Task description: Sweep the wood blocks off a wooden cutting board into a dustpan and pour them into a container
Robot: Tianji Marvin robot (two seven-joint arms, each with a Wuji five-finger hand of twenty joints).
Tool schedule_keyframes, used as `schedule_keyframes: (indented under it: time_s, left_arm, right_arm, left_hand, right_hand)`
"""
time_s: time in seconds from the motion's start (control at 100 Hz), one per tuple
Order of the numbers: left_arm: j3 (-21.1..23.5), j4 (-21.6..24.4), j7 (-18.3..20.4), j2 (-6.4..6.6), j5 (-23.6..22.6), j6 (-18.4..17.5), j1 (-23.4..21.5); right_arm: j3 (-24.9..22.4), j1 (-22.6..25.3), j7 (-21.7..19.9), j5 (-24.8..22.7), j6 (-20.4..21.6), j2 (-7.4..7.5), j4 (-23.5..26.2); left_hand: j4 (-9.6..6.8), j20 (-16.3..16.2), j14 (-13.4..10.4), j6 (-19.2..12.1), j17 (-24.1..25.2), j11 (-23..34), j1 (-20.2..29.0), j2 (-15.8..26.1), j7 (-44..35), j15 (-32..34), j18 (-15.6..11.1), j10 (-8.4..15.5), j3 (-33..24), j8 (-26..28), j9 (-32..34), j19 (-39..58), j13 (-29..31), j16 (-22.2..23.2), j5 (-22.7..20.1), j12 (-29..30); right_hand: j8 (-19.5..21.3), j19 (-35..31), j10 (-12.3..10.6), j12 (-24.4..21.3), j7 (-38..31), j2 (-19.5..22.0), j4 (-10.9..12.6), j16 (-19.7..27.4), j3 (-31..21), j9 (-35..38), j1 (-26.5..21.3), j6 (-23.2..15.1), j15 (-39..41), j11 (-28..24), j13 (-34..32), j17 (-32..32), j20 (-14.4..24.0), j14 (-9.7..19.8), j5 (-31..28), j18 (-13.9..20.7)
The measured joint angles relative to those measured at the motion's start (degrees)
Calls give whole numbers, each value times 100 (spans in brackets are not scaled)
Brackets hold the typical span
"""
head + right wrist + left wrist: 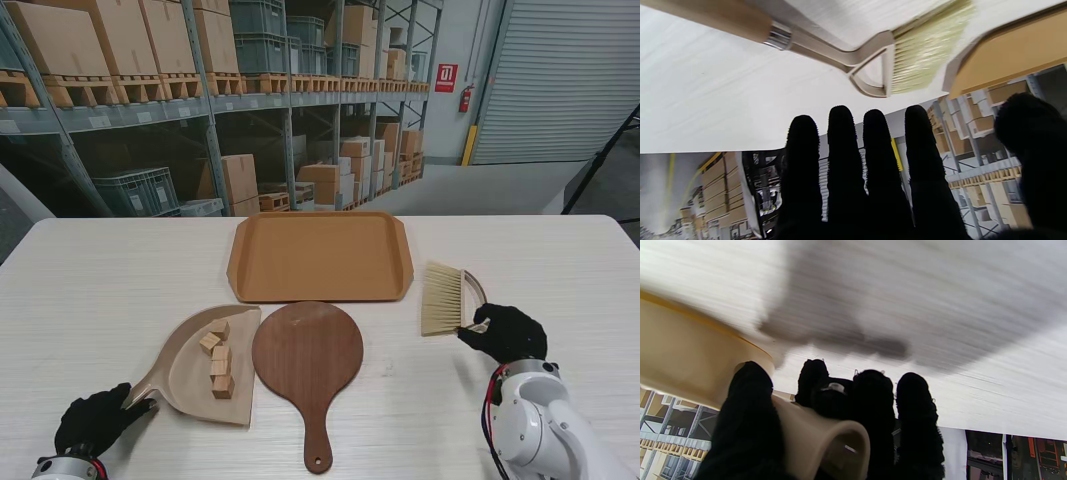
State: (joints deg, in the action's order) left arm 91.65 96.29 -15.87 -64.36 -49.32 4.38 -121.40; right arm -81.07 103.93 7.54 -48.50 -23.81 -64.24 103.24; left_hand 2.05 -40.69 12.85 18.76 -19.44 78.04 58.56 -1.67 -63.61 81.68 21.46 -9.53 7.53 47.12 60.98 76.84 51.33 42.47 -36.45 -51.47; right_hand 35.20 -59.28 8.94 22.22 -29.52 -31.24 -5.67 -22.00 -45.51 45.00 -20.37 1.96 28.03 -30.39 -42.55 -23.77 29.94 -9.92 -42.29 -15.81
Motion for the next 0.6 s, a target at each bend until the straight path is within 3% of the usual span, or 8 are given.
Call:
schedule_keyframes:
  time_s: [0.09,0.22,0.6]
  left_arm:
    - [7,0,-1,-1,0,0,-2]
    - [25,3,-5,-3,-1,0,-11]
    - [53,9,-14,-4,-6,2,-30]
  right_arm:
    - [76,-112,-60,233,106,12,44]
    - [264,-388,-43,930,192,5,49]
    - [790,-1098,257,1731,872,-146,-355]
  left_hand:
    - [0,0,0,0,0,0,0,0,0,0,0,0,0,0,0,0,0,0,0,0]
    - [0,0,0,0,0,0,0,0,0,0,0,0,0,0,0,0,0,0,0,0]
    - [0,0,0,0,0,0,0,0,0,0,0,0,0,0,0,0,0,0,0,0]
  right_hand:
    - [-4,115,0,-2,0,0,0,26,-51,0,-3,-1,-44,16,0,1,0,0,8,-15]
    - [-154,501,0,-126,258,0,1,107,-31,0,136,-1,-361,299,7,55,-1,1,159,-39]
    - [-419,1327,1,-432,396,2,24,395,100,-373,422,-83,-1052,839,279,265,-57,150,452,-94]
